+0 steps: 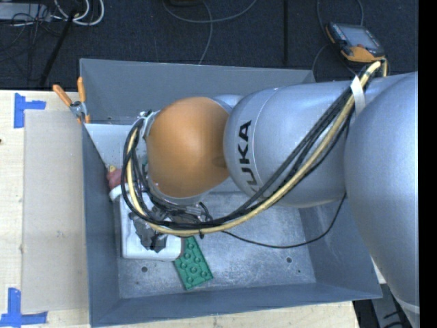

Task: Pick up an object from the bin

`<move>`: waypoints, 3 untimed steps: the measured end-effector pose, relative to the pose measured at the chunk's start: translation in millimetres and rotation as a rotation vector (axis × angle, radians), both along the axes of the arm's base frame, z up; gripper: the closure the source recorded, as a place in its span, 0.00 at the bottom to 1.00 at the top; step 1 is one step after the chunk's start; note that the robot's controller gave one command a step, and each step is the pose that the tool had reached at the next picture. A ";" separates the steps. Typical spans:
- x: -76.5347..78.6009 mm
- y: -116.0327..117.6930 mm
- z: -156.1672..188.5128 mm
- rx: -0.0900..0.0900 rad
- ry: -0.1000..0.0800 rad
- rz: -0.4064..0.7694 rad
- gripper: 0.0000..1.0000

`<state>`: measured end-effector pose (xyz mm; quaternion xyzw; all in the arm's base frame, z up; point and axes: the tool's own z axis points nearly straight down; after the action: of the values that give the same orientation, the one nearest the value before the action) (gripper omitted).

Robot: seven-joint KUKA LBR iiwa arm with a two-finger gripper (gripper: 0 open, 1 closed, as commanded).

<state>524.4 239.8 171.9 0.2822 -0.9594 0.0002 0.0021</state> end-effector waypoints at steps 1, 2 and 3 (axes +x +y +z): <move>0.9 -0.2 1.6 0.001 -0.002 -0.004 0.00; 6.0 -25.0 -79.0 -0.001 0.001 -0.105 0.00; 54.9 -132.4 -98.7 0.003 -0.013 -0.003 0.00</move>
Offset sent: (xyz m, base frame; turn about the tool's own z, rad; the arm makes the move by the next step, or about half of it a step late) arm 0.0000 0.0000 0.0000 0.0000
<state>579.3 107.5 73.3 0.2808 -0.9597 0.0005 -0.0048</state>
